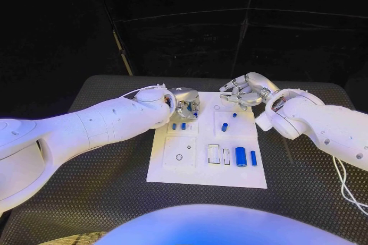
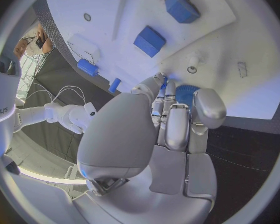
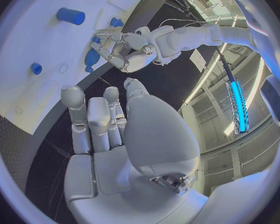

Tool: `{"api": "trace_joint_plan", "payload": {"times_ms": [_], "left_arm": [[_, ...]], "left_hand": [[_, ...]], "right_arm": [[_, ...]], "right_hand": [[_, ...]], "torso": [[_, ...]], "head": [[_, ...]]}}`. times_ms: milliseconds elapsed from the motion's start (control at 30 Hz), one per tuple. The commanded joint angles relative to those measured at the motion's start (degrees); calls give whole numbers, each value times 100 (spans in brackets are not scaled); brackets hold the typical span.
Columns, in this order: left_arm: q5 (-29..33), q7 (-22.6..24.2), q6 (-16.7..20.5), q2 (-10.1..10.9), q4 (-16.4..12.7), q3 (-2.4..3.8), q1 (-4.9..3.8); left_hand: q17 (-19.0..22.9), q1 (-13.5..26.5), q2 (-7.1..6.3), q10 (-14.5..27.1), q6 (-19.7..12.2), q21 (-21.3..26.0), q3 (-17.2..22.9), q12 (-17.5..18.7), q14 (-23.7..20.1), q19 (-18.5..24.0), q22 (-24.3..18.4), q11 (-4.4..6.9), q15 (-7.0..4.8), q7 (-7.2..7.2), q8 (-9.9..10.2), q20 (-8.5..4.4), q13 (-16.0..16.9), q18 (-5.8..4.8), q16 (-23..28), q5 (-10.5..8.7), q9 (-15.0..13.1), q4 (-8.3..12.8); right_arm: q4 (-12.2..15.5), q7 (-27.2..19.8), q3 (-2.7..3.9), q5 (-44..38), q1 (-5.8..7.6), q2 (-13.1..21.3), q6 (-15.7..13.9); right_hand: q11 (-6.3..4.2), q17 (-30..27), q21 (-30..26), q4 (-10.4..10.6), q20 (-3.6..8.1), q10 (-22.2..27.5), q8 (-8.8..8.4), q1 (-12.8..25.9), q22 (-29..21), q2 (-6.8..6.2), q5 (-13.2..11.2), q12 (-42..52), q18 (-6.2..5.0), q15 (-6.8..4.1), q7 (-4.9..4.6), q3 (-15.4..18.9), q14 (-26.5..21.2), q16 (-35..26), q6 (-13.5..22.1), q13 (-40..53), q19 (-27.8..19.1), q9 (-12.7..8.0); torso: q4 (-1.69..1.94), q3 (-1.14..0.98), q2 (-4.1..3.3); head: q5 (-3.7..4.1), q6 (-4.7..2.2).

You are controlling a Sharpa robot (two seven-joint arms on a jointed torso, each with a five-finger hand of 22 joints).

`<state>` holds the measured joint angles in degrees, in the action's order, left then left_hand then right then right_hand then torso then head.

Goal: Assemble the parts on the task board

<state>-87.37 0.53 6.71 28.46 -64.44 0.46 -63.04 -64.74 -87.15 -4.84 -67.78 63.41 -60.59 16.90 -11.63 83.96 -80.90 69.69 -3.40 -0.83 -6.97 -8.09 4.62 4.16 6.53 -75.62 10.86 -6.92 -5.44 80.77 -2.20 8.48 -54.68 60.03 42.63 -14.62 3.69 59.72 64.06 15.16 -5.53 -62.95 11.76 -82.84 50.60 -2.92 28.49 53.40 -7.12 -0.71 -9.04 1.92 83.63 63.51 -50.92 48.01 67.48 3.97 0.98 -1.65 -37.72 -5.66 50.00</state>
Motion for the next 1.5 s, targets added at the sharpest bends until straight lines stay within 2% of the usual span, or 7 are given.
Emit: {"api": "trace_joint_plan", "payload": {"times_ms": [33, 267, 467, 867, 1000, 1167, 1500], "left_arm": [[-36, 105, 386, 68, -113, 30, -10], [-24, 90, 461, 249, -379, 218, 3], [63, 26, 340, 489, -594, 298, 8], [227, -126, 18, 981, -800, 319, 24], [235, -149, -30, 1018, -797, 319, 39], [239, -171, -116, 1028, -782, 319, 51], [241, -168, -244, 957, -713, 317, 90]], "left_hand": [[19, 39, -60, -66, 54, -42, 93, 69, 149, -52, 28, 6, -48, -6, 47, -6, -3, -74, -17, 7, 14, 5], [42, 42, -102, -100, 68, -64, 206, 142, 147, -52, 59, -2, -44, -20, 87, -4, -3, -77, -20, 8, 25, 55], [53, 58, -119, -115, 78, -78, 239, 166, 146, -54, 75, -6, -41, -26, 99, -2, -2, -79, -20, 5, 28, 66], [102, 150, -188, -128, 88, -81, 284, 238, 134, -43, 93, -14, -32, -24, 135, 5, -4, -80, -3, -4, 38, 64], [103, 155, -191, -128, 89, -82, 286, 242, 134, -43, 95, -14, -32, -24, 137, 6, -4, -81, -3, -4, 39, 63], [104, 162, -202, -134, 95, -79, 296, 252, 133, -39, 96, -12, -32, -20, 141, 7, -3, -80, -4, -4, 39, 68], [116, 196, -228, -147, 102, -78, 299, 271, 130, -35, 101, -12, -32, -16, 151, 8, 0, -79, -2, -10, 41, 66]], "right_arm": [[5, -69, 3, 20, 9, -5, -18], [-15, -79, 3, 21, 8, -12, -18], [-23, -81, 3, 25, 7, -12, -15], [-30, -80, 3, 31, 5, -5, -17], [-33, -81, 3, 31, 1, -5, -17], [-32, -81, 3, 31, -3, -2, -18], [-28, -77, 3, 31, -5, 0, -19]], "right_hand": [[9, 8, -31, 15, -6, 35, 38, 5, 2, 25, 21, 13, -85, 2, 11, -31, 16, -5, 30, 6, -41, -5], [9, 8, -31, 15, -6, 35, 38, 5, 2, 25, 21, 13, -85, 2, 11, -31, 16, -5, 30, 6, -41, -5], [8, 15, -32, 20, -6, 26, 45, 7, 4, 28, 28, 25, -85, 2, 12, -37, 18, -2, 22, 16, -39, -3], [8, 15, -32, 20, -6, 26, 45, 7, 4, 28, 28, 25, -85, 2, 12, -37, 18, -2, 22, 16, -39, -3], [8, 15, -32, 20, -6, 26, 45, 7, 4, 28, 28, 25, -85, 2, 12, -37, 18, -2, 22, 16, -39, -3], [8, 15, -32, 20, -6, 26, 45, 7, 4, 28, 28, 25, -85, 2, 12, -37, 18, -2, 22, 16, -39, -3], [8, 15, -32, 20, -6, 26, 45, 7, 4, 28, 28, 25, -85, 2, 12, -37, 18, -2, 22, 16, -39, -3]], "torso": [[5, 4, 3], [7, 5, 2], [4, -1, 9], [3, 3, 2], [-7, 9, 5], [-11, -5, 1], [-8, -6, -2]], "head": [[3, 0], [-10, 0], [-27, 0], [-49, 0], [-57, 0], [-63, 0], [-61, 0]]}}
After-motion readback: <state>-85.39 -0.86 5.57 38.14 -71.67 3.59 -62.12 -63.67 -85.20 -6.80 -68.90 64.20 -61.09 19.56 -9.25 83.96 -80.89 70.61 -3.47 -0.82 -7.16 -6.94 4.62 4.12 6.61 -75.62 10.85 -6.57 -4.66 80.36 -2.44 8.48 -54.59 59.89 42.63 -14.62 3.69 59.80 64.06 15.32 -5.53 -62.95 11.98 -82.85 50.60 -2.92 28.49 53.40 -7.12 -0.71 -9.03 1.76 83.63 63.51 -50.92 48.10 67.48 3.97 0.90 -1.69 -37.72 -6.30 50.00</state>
